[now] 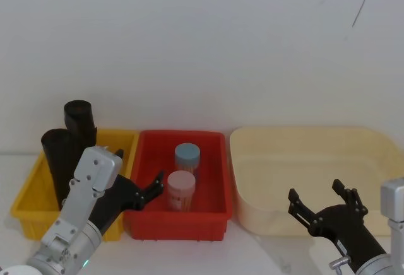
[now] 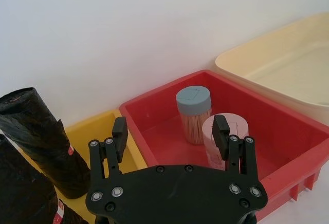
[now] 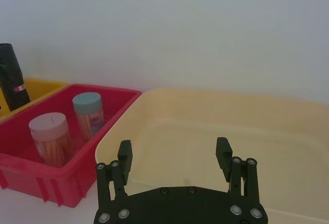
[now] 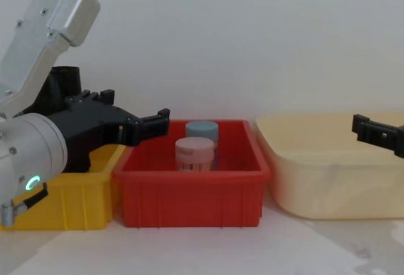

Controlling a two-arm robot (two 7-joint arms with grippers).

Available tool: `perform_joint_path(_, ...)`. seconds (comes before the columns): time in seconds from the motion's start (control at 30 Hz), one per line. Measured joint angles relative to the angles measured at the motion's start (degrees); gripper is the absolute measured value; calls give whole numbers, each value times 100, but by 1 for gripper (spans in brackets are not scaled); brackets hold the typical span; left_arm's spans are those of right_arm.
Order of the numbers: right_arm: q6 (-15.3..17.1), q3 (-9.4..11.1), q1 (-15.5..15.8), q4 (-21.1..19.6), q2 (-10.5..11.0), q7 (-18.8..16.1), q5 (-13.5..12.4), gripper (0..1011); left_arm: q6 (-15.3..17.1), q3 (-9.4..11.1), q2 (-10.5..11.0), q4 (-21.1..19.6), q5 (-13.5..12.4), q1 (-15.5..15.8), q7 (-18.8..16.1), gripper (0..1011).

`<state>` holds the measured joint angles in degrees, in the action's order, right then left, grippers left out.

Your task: Pick up the garbage bag with the one hand and transfer it to the other hand.

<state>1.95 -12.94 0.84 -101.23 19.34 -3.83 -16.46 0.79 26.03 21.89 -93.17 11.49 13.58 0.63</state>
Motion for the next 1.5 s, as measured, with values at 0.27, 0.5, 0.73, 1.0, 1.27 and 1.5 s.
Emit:
perform_joint_path(0.27, 0, 0, 0, 0, 0, 0, 0, 1004, 0, 0, 0, 0, 0, 0, 0, 1000)
perform_joint_path(0.5, 0, 0, 0, 0, 0, 0, 0, 1004, 0, 0, 0, 0, 0, 0, 0, 1000)
perform_joint_path(0.73, 0, 0, 0, 0, 0, 0, 0, 1004, 0, 0, 0, 0, 0, 0, 0, 1000)
perform_joint_path(1.0, 0, 0, 0, 0, 0, 0, 0, 1004, 0, 0, 0, 0, 0, 0, 0, 1000)
perform_joint_path(1.27, 0, 0, 0, 0, 0, 0, 0, 1004, 0, 0, 0, 0, 0, 0, 0, 1000)
perform_joint_path(1.5, 10, 0, -2, -6, 1, -7, 0, 1004, 7, 10, -8, -1, -10, 34, 28, 1000)
